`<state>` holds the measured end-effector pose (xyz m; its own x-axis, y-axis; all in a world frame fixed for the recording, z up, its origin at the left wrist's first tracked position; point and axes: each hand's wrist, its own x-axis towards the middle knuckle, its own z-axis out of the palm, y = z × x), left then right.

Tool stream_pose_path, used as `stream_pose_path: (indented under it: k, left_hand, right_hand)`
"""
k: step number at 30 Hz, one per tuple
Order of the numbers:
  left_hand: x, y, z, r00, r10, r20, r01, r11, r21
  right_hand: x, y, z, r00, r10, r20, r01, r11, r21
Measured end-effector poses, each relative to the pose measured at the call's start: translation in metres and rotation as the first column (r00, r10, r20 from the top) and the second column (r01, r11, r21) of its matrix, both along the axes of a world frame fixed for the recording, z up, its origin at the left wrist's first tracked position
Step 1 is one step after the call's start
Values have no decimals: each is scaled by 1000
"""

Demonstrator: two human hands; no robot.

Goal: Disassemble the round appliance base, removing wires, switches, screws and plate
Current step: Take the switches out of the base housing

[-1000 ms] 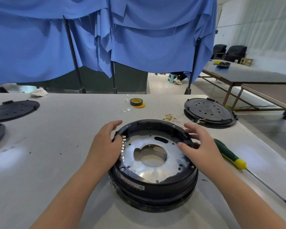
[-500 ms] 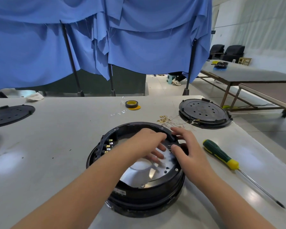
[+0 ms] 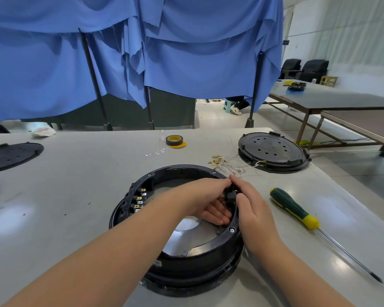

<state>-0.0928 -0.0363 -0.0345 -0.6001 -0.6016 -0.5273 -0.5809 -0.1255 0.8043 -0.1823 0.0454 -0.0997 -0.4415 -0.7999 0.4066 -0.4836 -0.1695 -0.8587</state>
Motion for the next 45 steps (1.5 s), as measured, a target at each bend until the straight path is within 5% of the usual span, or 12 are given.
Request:
stream_pose_path:
  k: [18, 35, 37, 40, 43, 45]
  left_hand:
    - [-6, -5, -10, 1000, 17, 1, -17, 1000, -17]
    - [-1, -6, 2, 993, -20, -117, 48, 968, 247]
    - [-1, -5, 2, 997, 0, -76, 12, 987, 160]
    - [1, -8, 1, 991, 132, -38, -137, 965, -225]
    - [9, -13, -3, 964, 176, -199, -265, 684, -680]
    - [13, -13, -4, 967, 123, -221, -253, 503, -827]
  right_hand:
    - [1, -1, -2, 1000, -18, 0, 18, 999, -27]
    - [0, 0, -1, 997, 5, 71, -1, 998, -55]
    - [-1, 0, 2, 997, 1, 76, 3, 999, -52]
    - [-4, -1, 6, 995, 27, 95, -22, 999, -46]
    - [-9, -4, 9, 996, 16, 85, -15, 1000, -14]
    - [-11, -6, 10, 997, 9, 72, -10, 1000, 4]
